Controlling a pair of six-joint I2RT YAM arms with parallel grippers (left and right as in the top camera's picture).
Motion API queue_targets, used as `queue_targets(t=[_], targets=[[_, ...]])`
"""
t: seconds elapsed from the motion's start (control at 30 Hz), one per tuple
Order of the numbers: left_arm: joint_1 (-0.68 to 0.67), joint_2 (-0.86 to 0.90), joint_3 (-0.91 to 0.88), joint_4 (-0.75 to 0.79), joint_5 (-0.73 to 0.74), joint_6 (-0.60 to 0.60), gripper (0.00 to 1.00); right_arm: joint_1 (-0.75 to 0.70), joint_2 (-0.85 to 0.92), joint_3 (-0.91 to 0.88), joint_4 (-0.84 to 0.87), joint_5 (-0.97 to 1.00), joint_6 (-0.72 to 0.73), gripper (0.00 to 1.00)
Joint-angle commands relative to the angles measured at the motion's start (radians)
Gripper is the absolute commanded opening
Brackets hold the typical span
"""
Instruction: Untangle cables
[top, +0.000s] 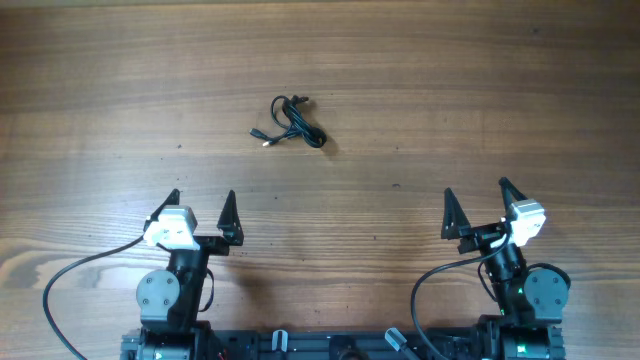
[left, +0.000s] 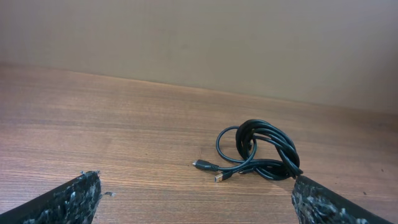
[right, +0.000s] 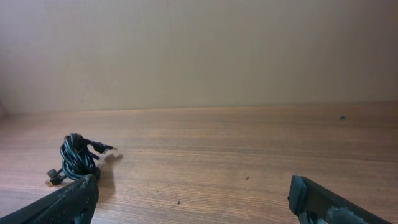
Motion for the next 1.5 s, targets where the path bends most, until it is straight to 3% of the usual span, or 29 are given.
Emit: queue_targets(t=[0.0,1.47], targets=[[0.006,-0.008,-0.009,0.002,0.008,0.023,1.00,0.004,-0.008,-0.002,0.003,-0.015,0.006,0.99],[0.006,-0.008,-0.009,0.003,0.009,0.023,1.00,0.004,-0.008,-0.002,0.006,-0.027,0.025,1.00]])
